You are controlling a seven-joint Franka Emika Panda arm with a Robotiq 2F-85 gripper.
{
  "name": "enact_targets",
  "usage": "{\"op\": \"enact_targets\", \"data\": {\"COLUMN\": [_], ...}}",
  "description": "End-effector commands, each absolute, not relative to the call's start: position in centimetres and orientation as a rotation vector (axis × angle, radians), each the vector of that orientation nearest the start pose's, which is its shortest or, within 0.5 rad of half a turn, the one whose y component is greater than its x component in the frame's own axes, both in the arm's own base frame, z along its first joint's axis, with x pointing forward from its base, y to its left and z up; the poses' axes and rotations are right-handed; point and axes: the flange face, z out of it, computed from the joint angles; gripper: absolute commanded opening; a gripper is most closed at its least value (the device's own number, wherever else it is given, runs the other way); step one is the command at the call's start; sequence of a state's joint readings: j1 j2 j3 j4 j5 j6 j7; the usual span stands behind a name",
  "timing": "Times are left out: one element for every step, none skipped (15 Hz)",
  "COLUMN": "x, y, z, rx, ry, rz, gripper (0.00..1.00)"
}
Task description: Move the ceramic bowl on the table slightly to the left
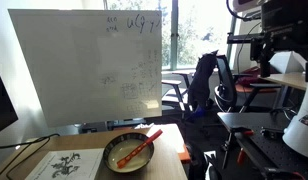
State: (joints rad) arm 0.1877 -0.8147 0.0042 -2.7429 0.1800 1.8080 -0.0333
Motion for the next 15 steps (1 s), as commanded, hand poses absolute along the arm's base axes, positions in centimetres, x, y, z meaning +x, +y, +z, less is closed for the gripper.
{"op": "enact_targets", "data": {"x": [28.2,28.7,29.1,30.0,30.9,32.1,33.5,35.2,36.8,38.4,40.0,41.5,43.2,45.0,46.9], "y": [7.0,6.8,6.5,5.9,5.2,4.1,2.9,1.3,-0.3,-1.9,-3.3,-4.5,-5.7,-6.4,-6.8], "z": [43.8,43.6,43.5,43.2,42.9,42.4,41.7,40.7,39.7,38.6,37.5,36.4,35.2,34.0,32.9], "rx": [-2.965,-2.959,-2.953,-2.951,-2.948,-2.938,-2.935,-2.926,-2.922,-2.92,-2.924,-2.919,-2.923,-2.927,-2.922], "ry": [-0.254,-0.245,-0.242,-0.231,-0.207,-0.18,-0.156,-0.111,-0.078,-0.052,-0.028,-0.018,-0.019,-0.032,-0.042], "rz": [0.199,0.196,0.192,0.174,0.15,0.124,0.095,0.079,0.063,0.051,0.041,0.033,0.027,0.036,0.051], "gripper": [1.0,1.0,1.0,1.0,1.0,1.0,1.0,1.0,1.0,1.0,1.0,1.0,1.0,1.0,1.0]}}
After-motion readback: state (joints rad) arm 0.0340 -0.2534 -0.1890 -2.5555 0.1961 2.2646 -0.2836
